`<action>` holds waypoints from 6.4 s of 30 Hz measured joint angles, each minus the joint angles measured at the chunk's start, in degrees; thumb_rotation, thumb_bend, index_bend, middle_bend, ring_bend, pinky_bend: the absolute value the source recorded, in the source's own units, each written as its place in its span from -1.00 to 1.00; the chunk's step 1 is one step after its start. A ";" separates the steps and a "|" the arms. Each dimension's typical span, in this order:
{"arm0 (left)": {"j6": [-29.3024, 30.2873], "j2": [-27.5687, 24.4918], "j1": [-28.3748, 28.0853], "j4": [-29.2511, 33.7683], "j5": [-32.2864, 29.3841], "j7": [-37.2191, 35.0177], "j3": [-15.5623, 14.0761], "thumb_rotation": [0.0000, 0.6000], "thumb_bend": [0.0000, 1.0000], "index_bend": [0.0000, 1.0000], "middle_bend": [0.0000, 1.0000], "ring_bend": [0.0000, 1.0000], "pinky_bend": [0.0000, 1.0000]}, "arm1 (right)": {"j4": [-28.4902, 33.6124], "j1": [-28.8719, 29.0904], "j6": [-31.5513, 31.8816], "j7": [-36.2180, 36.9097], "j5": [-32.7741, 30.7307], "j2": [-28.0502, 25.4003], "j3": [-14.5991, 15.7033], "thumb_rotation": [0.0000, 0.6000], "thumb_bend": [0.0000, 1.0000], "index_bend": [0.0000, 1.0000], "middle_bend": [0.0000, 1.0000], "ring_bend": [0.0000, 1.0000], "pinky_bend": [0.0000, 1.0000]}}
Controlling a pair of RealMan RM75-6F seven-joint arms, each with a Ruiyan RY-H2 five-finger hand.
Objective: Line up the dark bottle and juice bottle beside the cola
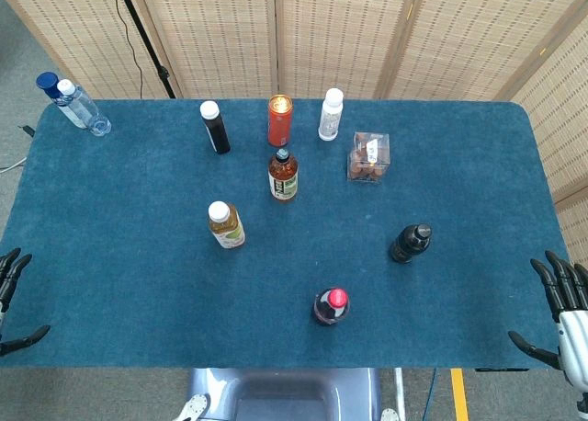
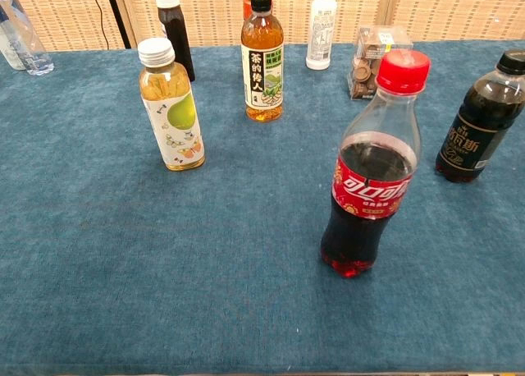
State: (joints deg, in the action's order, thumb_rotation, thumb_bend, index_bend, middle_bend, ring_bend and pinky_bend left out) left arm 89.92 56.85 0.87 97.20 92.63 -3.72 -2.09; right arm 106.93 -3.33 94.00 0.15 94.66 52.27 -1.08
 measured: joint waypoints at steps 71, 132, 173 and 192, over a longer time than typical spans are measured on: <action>1.62 -0.13 -2.69 -5.04 4.88 -7.59 -1.31 1.00 -1.00 -1.00 -1.00 -1.00 -1.00 | -36.75 28.37 -29.81 53.15 0.37 19.42 -1.07 1.00 -1.00 -1.00 -1.00 -1.00 -1.00; 0.57 -0.26 -3.08 -4.61 3.74 -7.78 -1.08 1.00 -1.00 -1.00 -1.00 -1.00 -1.00 | -28.93 31.75 -16.66 41.91 12.55 24.29 5.73 1.00 0.09 0.10 0.08 0.20 0.53; -0.04 -0.46 -3.32 -4.54 3.17 -7.86 -0.96 1.00 -1.00 -1.00 -1.00 -1.00 -1.00 | -27.40 34.02 -19.22 37.82 7.15 31.83 5.18 1.00 0.09 0.09 0.08 0.20 0.53; 0.19 -0.57 -3.25 -4.64 3.35 -8.40 -1.02 1.00 -1.00 -1.00 -1.00 -1.00 -1.00 | -32.34 33.95 -17.32 41.02 9.25 32.60 7.33 1.00 0.00 -0.47 -0.39 -0.17 0.31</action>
State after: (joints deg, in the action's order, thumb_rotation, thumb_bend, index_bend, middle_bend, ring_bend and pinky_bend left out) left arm 90.11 56.27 -2.37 92.57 95.98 -12.13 -3.11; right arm 74.58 30.62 76.68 41.17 103.91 84.88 6.25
